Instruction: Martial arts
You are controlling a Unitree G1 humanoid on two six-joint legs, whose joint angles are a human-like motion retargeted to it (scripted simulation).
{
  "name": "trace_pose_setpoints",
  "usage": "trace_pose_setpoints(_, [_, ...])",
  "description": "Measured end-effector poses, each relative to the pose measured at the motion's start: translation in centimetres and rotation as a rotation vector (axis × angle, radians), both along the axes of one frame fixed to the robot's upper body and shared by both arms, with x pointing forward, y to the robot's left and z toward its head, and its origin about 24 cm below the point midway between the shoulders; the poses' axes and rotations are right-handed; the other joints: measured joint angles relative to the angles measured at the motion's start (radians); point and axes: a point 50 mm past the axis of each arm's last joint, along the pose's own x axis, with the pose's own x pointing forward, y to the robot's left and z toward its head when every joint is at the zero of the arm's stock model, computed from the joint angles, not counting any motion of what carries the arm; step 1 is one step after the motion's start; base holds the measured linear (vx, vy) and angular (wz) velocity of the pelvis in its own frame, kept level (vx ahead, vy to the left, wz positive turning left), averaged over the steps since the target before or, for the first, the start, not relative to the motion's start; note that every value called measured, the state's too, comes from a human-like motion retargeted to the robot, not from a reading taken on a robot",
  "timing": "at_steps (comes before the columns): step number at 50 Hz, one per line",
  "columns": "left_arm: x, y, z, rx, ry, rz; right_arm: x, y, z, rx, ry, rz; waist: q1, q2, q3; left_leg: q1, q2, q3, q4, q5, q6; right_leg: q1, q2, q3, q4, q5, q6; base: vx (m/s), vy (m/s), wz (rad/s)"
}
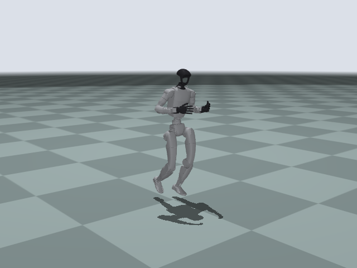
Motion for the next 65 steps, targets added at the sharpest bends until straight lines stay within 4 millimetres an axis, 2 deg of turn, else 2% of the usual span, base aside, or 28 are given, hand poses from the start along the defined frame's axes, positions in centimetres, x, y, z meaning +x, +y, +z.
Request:
trace_pose_setpoints(2, [0.4, 0.0, 0.3, -0.019, -0.018, 0.017, 0.3, -0.1, -0.1, -0.036, -0.018, -0.036, -0.024, 0.016, -0.024, -0.002, 0.013, -0.015, -0.053, 0.114, -0.049, -0.042, 0.035, -0.001, -0.080, 0.021, -0.011, 0.10, 0.11, 0.29])
trace_pose_setpoints(5, [0.1, 0.1, 0.0, -0.051, -0.018, 0.049, 0.0, -0.4, -0.2, -0.048, -0.031, -0.073, -0.055, 0.026, -0.054, -0.008, 0.026, -0.044, -0.149, 0.398, -0.158, -0.068, 0.085, -0.001, -0.260, 0.115, 0.002, 0.08, 0.12, 0.48])
trace_pose_setpoints(7, [0.0, 0.2, -0.4, -0.054, -0.002, 0.066, -0.1, -0.9, -0.2, -0.070, -0.041, -0.092, -0.060, 0.027, -0.061, -0.022, 0.033, -0.052, -0.157, 0.433, -0.186, -0.075, 0.110, 0.010, -0.343, 0.145, 0.019, 0.07, 0.14, 0.44])
trace_pose_setpoints(11, [0.0, 0.8, -1.6, -0.063, 0.069, 0.089, -0.3, -2.2, 0.4, -0.172, -0.073, -0.136, -0.059, 0.016, -0.060, -0.014, 0.044, -0.024, -0.137, 0.324, -0.135, -0.065, 0.122, 0.039, -0.392, 0.136, 0.022, 0.09, 0.15, 0.34])
trace_pose_setpoints(16, [0.9, 1.9, -3.0, -0.025, 0.127, 0.162, 0.8, -4.8, 1.4, -0.423, -0.126, -0.266, -0.046, 0.009, -0.026, 0.036, 0.008, -0.017, -0.057, -0.008, -0.024, -0.067, 0.076, 0.060, -0.190, -0.031, -0.002, 0.12, 0.17, 0.00])
trace_pose_setpoints(18, [1.6, 1.7, -3.1, 0.002, 0.118, 0.180, 1.4, -5.4, 1.8, -0.506, -0.161, -0.315, -0.047, 0.010, -0.008, 0.046, -0.004, 0.001, -0.035, -0.082, 0.010, -0.110, 0.045, 0.063, -0.069, -0.022, 0.003, 0.14, 0.16, 0.22])
trace_pose_setpoints(20, [2.3, 1.4, -3.0, 0.014, 0.107, 0.186, 1.9, -5.0, 2.5, -0.539, -0.214, -0.322, -0.061, 0.021, -0.009, 0.053, -0.012, 0.005, -0.070, -0.058, 0.011, -0.175, 0.028, 0.068, -0.008, 0.016, 0.000, 0.16, 0.13, 0.51])
trace_pose_setpoints(25, [2.5, 1.1, -2.2, 0.039, 0.060, 0.158, 1.9, -2.7, 3.0, -0.500, -0.291, -0.234, -0.143, 0.060, -0.051, 0.083, -0.011, -0.050, -0.238, 0.141, -0.067, -0.304, 0.048, 0.085, -0.123, 0.087, 0.013, 0.21, 0.06, 0.91])
trace_pose_setpoints(31, [2.2, 1.0, 1.2, 0.073, -0.109, 0.128, 1.0, -1.5, 2.6, -0.423, -0.300, -0.213, -0.203, 0.087, -0.067, 0.156, 0.014, -0.103, -0.334, 0.096, -0.068, -0.361, 0.062, 0.107, -0.384, 0.122, 0.052, 0.29, -0.04, 0.84])
trace_pose_setpoints(35, [1.9, 1.1, 2.0, 0.043, -0.146, 0.115, 0.3, -1.4, 1.4, -0.381, -0.246, -0.214, -0.209, 0.096, -0.067, 0.201, 0.044, -0.118, -0.304, 0.122, -0.086, -0.327, 0.077, 0.097, -0.483, 0.188, 0.070, 0.36, -0.13, 0.52])
trace_pose_setpoints(38, [1.4, 1.1, 1.4, -0.004, -0.115, 0.100, -0.2, -1.2, 0.4, -0.355, -0.197, -0.198, -0.198, 0.096, -0.065, 0.198, 0.060, -0.127, -0.170, 0.151, -0.104, -0.287, 0.090, 0.091, -0.466, 0.198, 0.062, 0.40, -0.18, 0.30])
trace_pose_setpoints(40, [1.2, 1.2, 0.7, -0.040, -0.080, 0.087, -0.3, -1.2, -0.1, -0.348, -0.169, -0.193, -0.188, 0.101, -0.057, 0.189, 0.078, -0.136, -0.041, 0.132, -0.109, -0.253, 0.107, 0.084, -0.432, 0.162, 0.040, 0.42, -0.19, 0.23])
trace_pose_setpoints(44, [0.8, 1.6, -1.8, -0.073, 0.045, 0.093, 0.1, -1.9, -0.9, -0.397, -0.132, -0.225, -0.156, 0.109, -0.036, 0.154, 0.142, -0.117, 0.259, 0.100, -0.102, -0.214, 0.140, 0.072, -0.296, -0.040, -0.035, 0.43, -0.17, 0.12])
trace_pose_setpoints(47, [0.8, 1.9, -3.8, -0.090, 0.140, 0.090, 1.2, -2.8, -0.6, -0.421, -0.129, -0.268, -0.124, 0.119, -0.024, 0.079, 0.199, -0.083, 0.428, 0.087, -0.080, -0.203, 0.153, 0.060, -0.251, -0.110, -0.052, 0.40, -0.11, 0.00])
trace_pose_setpoints(50, [-0.1, 2.0, -5.1, -0.109, 0.199, 0.068, 1.3, -3.4, 0.5, -0.373, -0.151, -0.281, -0.078, 0.115, -0.054, -0.019, 0.206, -0.050, 0.438, 0.084, -0.055, -0.182, 0.145, 0.064, -0.297, -0.063, -0.027, 0.36, -0.05, -0.14])
trace_pose_setpoints(53, [-1.6, 2.2, -5.5, -0.139, 0.223, 0.059, 0.3, -3.7, 1.5, -0.295, -0.171, -0.267, -0.037, 0.103, -0.088, -0.073, 0.172, -0.014, 0.292, 0.105, -0.061, -0.158, 0.100, 0.041, -0.345, 0.150, 0.029, 0.29, 0.00, -0.21])
trace_pose_setpoints(55, [-2.4, 2.4, -5.6, -0.149, 0.228, 0.068, -0.4, -4.0, 2.2, -0.253, -0.201, -0.274, -0.020, 0.096, -0.102, -0.090, 0.136, -0.003, 0.162, 0.137, -0.078, -0.151, 0.075, 0.032, -0.349, 0.229, 0.047, 0.24, 0.02, -0.16])
trace_pose_setpoints(57, [-3.0, 2.7, -5.6, -0.146, 0.228, 0.092, -1.0, -4.4, 3.1, -0.240, -0.256, -0.316, -0.007, 0.092, -0.107, -0.101, 0.100, -0.001, 0.046, 0.175, -0.095, -0.142, 0.059, 0.025, -0.332, 0.248, 0.054, 0.21, 0.02, -0.06])
trace_pose_setpoints(61, [-3.7, 3.8, -5.6, -0.108, 0.241, 0.192, -1.8, -5.9, 4.6, -0.270, -0.374, -0.457, 0.010, 0.084, -0.099, -0.123, 0.067, 0.007, -0.002, 0.215, -0.094, -0.091, 0.050, 0.008, -0.289, 0.166, 0.026, 0.19, 0.01, -0.09])
trace_pose_setpoints(63, [-3.8, 4.6, -5.8, -0.067, 0.251, 0.259, -1.9, -7.0, 5.0, -0.306, -0.416, -0.554, 0.018, 0.081, -0.089, -0.142, 0.067, 0.000, 0.092, 0.153, -0.073, -0.052, 0.060, 0.014, -0.277, 0.051, 0.000, 0.19, 0.00, -0.20])
trace_pose_setpoints(65, [-3.5, 5.5, -5.9, -0.025, 0.252, 0.337, -1.7, -8.3, 5.0, -0.347, -0.448, -0.666, 0.026, 0.082, -0.065, -0.176, 0.083, -0.012, 0.258, 0.029, -0.044, -0.012, 0.078, 0.018, -0.258, -0.129, -0.045, 0.19, 0.00, -0.35])
